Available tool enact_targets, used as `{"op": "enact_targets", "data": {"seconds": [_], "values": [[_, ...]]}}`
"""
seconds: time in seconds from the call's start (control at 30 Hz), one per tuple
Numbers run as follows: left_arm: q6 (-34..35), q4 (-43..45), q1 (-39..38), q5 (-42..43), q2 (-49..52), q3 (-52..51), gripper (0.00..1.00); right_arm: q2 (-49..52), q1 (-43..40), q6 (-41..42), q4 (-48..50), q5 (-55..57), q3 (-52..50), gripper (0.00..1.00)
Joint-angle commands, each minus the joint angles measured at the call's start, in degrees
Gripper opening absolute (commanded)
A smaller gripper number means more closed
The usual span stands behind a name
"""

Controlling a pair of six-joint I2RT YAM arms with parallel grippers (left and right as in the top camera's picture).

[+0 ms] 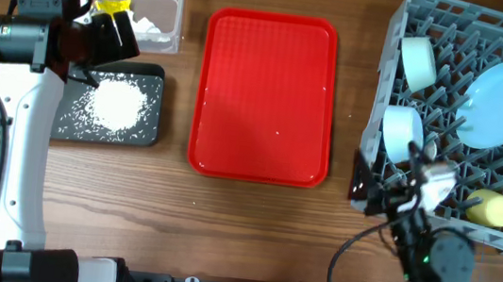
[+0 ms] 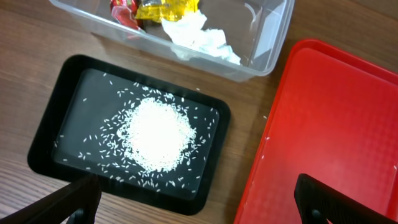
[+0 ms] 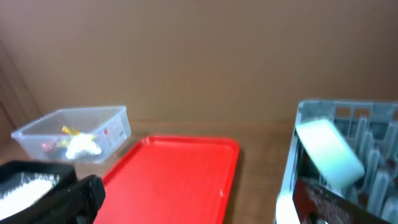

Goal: Sort waste into correct bins and load items into the dishwasher rack

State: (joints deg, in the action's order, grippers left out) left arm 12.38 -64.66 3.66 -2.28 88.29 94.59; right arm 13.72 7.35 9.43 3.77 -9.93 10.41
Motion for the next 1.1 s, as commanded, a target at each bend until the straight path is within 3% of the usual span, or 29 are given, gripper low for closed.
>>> {"op": "enact_targets", "data": {"seconds": [0.0, 0.1, 0.57, 0.67, 0.7, 0.77, 0.93, 1.07], "values": [[0.5, 0.1, 0.0, -0.4, -0.3, 0.0, 1.0, -8.7, 0.2, 1.2, 1.4, 0.9, -7.8, 1.0], [0.5, 0.1, 0.0, -0.4, -0.3, 0.0, 1.0, -13.6, 0.2, 1.1, -3.2, 1.1, -10.1, 1.0], [0.5, -0.2, -0.2, -0.2, -0.3, 0.0, 1.0, -13.1, 0.2, 1.2, -3.0, 1.1, -10.1, 1.0], [0.5, -1.6, -0.1, 0.5, -4.2, -0.2, 1.0, -13.1, 0.2, 1.2, -3.0, 1.1, -10.1, 1.0], [0.5, 0.5, -0.9, 0.5, -5.8, -1.2, 1.0, -13.1, 0.2, 1.2, -3.0, 1.1, -10.1, 1.0], [-0.2, 13.1, -3.3, 1.0, -13.0, -10.1, 1.0, -13.1, 0.2, 1.2, -3.0, 1.1, -10.1, 1.0], [-0.1, 46.6, -3.9, 5.2, -39.3, -47.9, 1.0, -13.1, 0.2, 1.2, -3.0, 1.1, -10.1, 1.0], [-0.2, 61.5, -3.7, 5.9, -61.0, -70.9, 1.0, -13.1, 0.2, 1.2, -3.0, 1.1, -10.1, 1.0]]}}
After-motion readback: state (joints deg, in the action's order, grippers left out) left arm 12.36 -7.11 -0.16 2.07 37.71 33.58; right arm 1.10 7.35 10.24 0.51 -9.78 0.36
